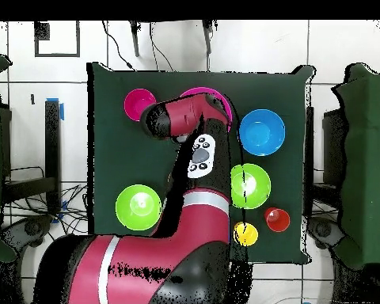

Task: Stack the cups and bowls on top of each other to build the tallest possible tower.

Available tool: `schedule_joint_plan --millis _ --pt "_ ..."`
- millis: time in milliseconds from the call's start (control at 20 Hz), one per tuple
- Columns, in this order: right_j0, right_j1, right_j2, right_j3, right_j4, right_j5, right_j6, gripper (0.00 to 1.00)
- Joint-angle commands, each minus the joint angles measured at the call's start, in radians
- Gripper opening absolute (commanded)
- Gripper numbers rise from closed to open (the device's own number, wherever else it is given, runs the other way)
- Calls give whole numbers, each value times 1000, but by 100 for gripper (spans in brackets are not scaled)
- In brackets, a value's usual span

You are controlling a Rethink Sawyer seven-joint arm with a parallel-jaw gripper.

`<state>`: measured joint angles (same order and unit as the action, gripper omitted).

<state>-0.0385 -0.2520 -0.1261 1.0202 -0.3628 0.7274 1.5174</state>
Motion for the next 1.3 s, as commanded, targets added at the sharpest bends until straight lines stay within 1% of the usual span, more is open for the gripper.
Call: schedule_joint_plan --millis 50,200,400,650,800,1200,1250,1300 --pt "22 64 46 -67 -2 -9 124 100" --pt "25 68 41 -72 -1 -15 127 100" --pt "28 63 40 -57 0 -40 134 100" --pt "38 63 32 -43 7 -68 175 100" --pt "44 57 25 -40 5 -72 176 100" --pt "58 77 -14 -75 -6 -80 174 100" --pt "59 79 -16 -79 -5 -78 170 0" --pt "59 79 -17 -80 -4 -76 166 0"
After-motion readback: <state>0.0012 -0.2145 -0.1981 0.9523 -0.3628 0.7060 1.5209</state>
